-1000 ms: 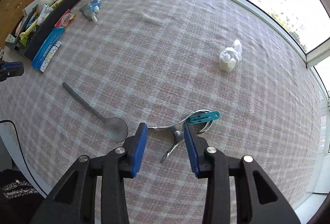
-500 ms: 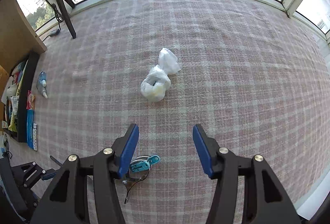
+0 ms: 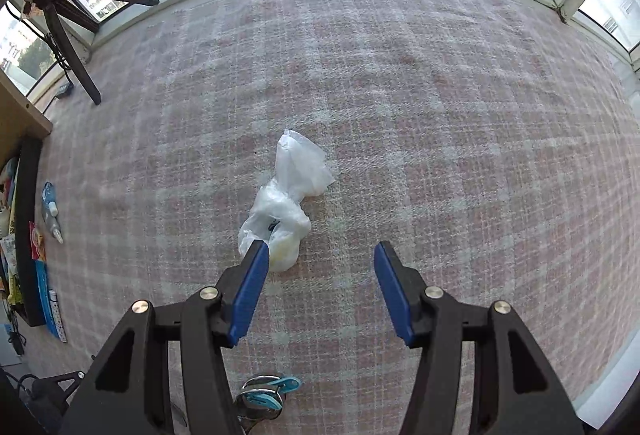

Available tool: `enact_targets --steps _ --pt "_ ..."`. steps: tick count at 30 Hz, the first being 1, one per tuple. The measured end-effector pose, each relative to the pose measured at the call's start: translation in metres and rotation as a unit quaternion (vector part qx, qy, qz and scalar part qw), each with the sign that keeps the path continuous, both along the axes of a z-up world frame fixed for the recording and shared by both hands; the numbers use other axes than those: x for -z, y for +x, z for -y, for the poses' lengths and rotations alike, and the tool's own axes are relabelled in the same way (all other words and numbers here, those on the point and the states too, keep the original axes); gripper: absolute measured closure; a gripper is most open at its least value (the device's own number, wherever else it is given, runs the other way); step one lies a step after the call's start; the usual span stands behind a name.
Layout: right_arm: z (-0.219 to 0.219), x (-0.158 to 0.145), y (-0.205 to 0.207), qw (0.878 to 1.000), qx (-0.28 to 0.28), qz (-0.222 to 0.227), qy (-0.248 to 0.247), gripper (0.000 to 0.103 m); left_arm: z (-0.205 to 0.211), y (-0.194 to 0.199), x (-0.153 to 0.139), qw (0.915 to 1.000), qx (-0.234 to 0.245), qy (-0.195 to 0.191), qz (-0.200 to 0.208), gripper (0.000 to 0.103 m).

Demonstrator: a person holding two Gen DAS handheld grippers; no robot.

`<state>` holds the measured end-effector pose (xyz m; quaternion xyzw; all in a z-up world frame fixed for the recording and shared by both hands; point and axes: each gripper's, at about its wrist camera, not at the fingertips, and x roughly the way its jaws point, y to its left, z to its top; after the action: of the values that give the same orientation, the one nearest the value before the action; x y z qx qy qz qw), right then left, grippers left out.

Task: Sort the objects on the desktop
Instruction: 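Grasp the grey spoon handle with the left tool while the right tool grasps the white bag, then carry the spoon and bag over the black tray and open both tools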

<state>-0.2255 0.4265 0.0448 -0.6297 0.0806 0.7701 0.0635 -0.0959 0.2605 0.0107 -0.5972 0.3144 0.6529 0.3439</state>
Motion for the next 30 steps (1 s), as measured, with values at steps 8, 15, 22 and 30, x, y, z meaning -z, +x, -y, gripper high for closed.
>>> enact_targets --steps 8,15,22,30 --pt "0.0 0.013 -0.027 0.998 0.021 0.019 -0.052 0.049 0.002 -0.01 -0.002 0.9965 -0.077 0.028 0.017 0.096" --pt "0.021 0.035 -0.037 0.998 0.018 0.051 -0.042 0.05 0.005 -0.014 -0.004 0.9914 -0.123 0.041 0.022 0.096" --pt "0.03 0.029 -0.029 0.999 0.014 0.04 -0.025 0.067 0.014 -0.021 -0.008 0.9851 -0.164 0.046 0.024 0.096" --pt "0.053 -0.01 -0.02 1.0 -0.005 0.011 -0.017 0.068 0.03 -0.021 -0.032 0.9795 -0.193 0.057 0.0 0.096"
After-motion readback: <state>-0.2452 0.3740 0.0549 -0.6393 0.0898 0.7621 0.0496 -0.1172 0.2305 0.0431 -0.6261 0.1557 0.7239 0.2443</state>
